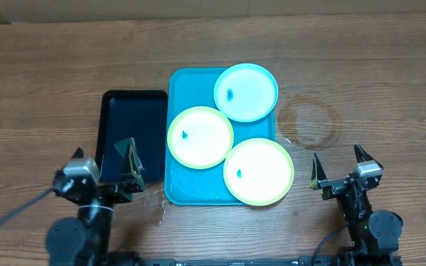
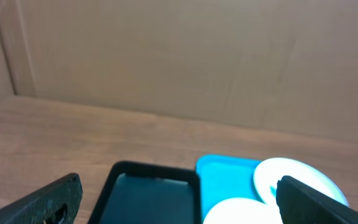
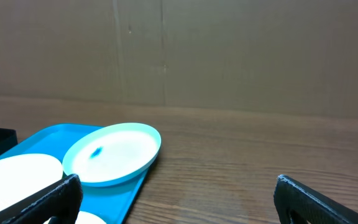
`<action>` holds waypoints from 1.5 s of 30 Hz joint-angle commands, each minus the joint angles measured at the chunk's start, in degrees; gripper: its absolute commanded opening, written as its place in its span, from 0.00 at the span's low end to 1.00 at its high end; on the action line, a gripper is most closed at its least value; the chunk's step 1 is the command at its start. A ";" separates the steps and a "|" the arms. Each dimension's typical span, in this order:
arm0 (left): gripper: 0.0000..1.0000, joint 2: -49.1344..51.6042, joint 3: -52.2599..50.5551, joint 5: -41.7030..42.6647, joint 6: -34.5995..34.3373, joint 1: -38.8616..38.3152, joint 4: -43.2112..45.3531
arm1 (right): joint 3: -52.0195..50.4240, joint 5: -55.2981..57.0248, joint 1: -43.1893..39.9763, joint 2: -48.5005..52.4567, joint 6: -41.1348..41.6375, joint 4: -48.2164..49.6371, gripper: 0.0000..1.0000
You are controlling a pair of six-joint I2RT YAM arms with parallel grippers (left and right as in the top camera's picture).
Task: Clean dirty plates on tray and stack at the side
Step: 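Move the left gripper over the sponge on the black tray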
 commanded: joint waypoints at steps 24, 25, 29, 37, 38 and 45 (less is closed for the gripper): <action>1.00 46.93 61.68 12.87 3.08 -0.26 -58.40 | -0.61 -0.26 0.04 -0.20 -0.20 0.24 1.00; 0.88 47.47 61.68 13.09 3.10 -0.28 -58.47 | -0.61 -0.26 0.04 -0.20 -0.20 0.24 1.00; 0.04 49.46 61.66 12.98 1.20 -0.26 -61.33 | -0.61 -0.26 0.04 -0.20 -0.20 0.24 1.00; 0.04 50.16 56.83 8.35 -2.93 -0.37 -63.76 | -0.61 -0.26 0.04 -0.20 -0.20 0.24 1.00; 0.04 50.16 55.69 8.22 -2.95 -0.37 -63.93 | -0.61 -0.26 0.04 -0.20 -0.20 0.24 1.00; 0.04 50.23 46.60 6.58 -2.97 -0.37 -61.57 | -0.61 -0.26 0.04 -0.20 -0.20 0.24 1.00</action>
